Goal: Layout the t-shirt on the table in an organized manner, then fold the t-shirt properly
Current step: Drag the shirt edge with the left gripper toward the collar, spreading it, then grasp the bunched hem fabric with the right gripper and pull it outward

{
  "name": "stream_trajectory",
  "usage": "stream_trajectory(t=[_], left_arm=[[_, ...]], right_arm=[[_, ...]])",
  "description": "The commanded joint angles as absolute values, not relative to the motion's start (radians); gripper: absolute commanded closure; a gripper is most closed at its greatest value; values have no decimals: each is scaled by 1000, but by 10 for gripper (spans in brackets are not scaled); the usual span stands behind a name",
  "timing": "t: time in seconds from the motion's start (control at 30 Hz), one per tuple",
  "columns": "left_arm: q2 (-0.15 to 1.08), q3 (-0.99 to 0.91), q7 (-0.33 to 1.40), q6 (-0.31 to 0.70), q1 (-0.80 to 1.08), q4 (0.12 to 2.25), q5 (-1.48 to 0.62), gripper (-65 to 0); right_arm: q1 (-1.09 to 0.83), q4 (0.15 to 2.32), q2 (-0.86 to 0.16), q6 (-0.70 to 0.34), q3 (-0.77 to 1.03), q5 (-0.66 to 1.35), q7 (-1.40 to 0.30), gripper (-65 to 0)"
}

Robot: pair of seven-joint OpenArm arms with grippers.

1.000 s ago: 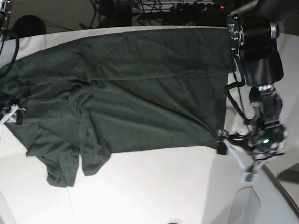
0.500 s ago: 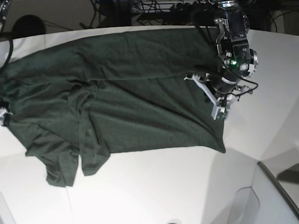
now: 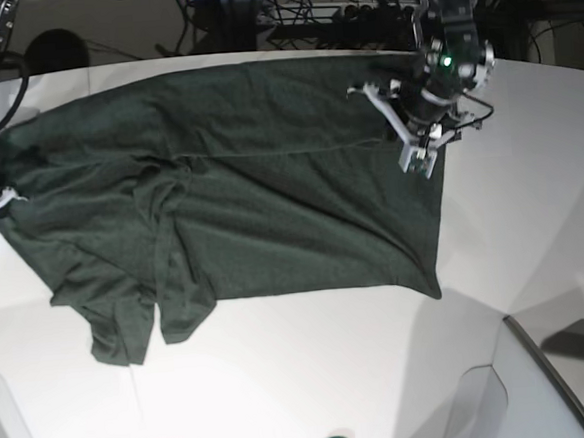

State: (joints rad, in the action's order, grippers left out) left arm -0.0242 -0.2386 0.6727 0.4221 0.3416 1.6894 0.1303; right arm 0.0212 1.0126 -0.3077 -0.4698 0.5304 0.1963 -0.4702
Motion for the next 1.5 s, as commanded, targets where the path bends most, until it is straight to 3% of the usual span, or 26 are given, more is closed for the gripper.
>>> stream_trajectory(t=[0.0, 0.23, 0.6, 0.83, 1.2, 1.37, 1.47], left_arm=[[-19, -237, 657, 420, 337, 1690, 137, 0], [38, -243, 653, 415, 314, 1498, 137, 0], [125, -245, 657, 415, 341, 1492, 136, 0], [128, -318, 656, 415, 344, 1492, 137, 0], [124, -355, 662, 415, 317, 1672, 134, 0], [124, -361, 719, 415, 295, 1736, 128, 0], [108, -430, 733, 415, 298, 1778, 127, 0]], right_arm=[[28, 1026, -329, -472, 536, 202, -455, -6], [2, 1026, -326, -464, 536, 202, -460, -5], [-88, 1086, -272, -464, 538, 202, -460, -5], [-177, 1230, -243, -381, 535, 202, -483, -5], [-154, 1561, -177, -377, 522, 203, -604, -8], [-33, 1584, -180, -377, 315, 203, -636, -21], [104, 1471, -179, -377, 193, 203, -633, -116]])
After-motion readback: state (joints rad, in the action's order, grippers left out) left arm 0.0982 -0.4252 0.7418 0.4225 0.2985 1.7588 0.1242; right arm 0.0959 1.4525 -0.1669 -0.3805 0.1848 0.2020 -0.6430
